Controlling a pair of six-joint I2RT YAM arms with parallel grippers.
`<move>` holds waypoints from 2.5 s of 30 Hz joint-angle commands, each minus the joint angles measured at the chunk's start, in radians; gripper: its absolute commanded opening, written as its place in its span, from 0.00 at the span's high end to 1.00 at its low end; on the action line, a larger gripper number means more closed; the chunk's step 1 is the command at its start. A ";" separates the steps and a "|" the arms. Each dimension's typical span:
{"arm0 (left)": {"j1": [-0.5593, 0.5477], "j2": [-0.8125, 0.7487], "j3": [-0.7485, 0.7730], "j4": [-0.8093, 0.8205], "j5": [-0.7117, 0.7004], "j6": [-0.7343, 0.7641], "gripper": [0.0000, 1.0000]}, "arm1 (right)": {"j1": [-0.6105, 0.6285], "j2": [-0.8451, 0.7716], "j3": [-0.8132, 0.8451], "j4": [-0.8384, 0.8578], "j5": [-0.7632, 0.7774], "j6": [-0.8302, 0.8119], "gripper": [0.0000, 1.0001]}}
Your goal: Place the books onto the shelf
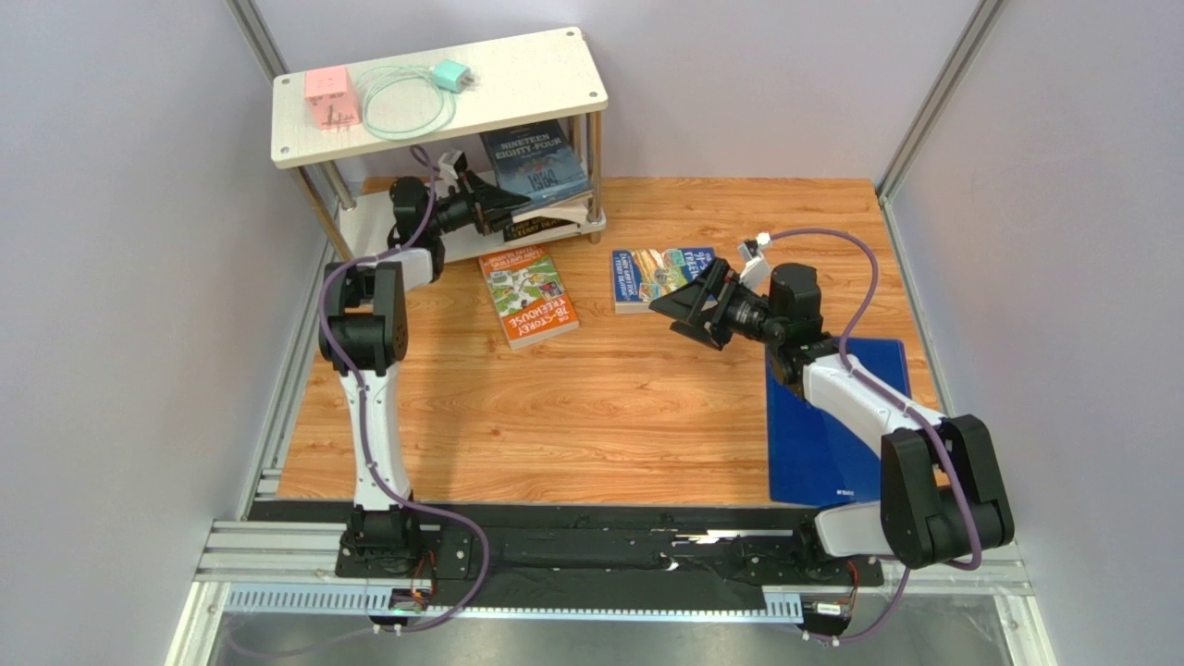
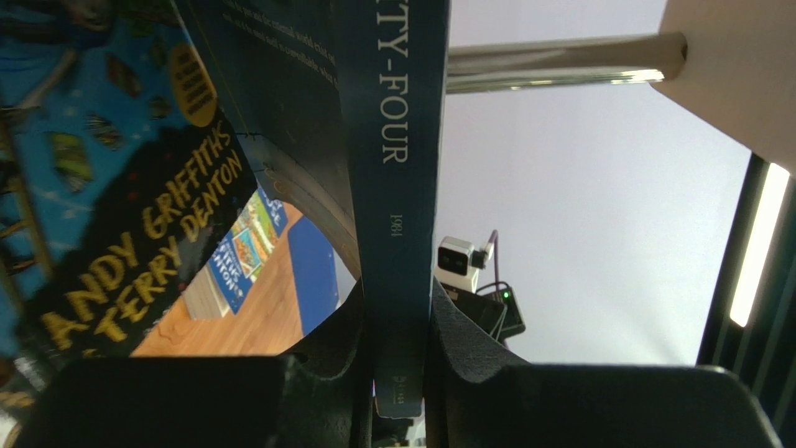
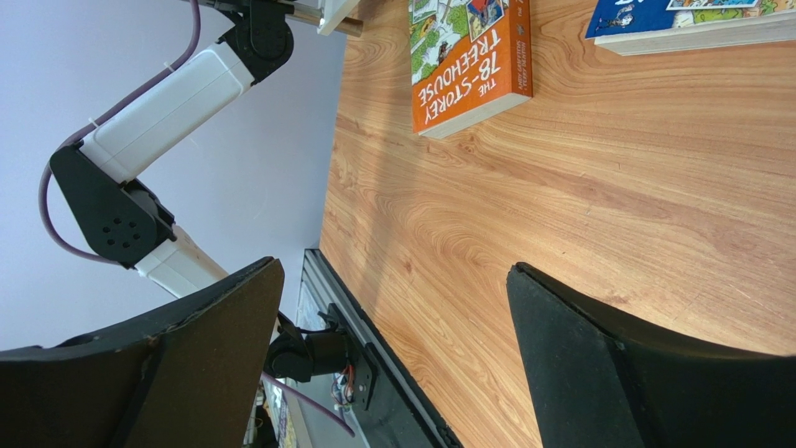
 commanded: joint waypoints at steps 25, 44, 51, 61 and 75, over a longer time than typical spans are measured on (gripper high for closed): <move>0.024 0.074 0.437 -1.085 0.027 0.669 0.72 | -0.001 0.007 -0.016 0.042 -0.010 -0.029 0.04; 0.032 -0.070 0.445 -1.499 -0.289 0.926 0.25 | -0.001 -0.011 -0.049 0.074 -0.011 -0.009 0.04; 0.027 -0.201 0.273 -1.560 -0.450 0.991 0.25 | -0.001 -0.015 -0.052 0.071 -0.010 -0.018 0.04; -0.044 -0.564 -0.138 -1.455 -0.628 1.077 0.25 | -0.001 0.022 -0.013 -0.006 0.042 -0.074 0.02; -0.439 -0.362 0.145 -1.631 -0.980 1.207 0.86 | -0.139 0.384 0.040 0.200 0.047 0.138 0.02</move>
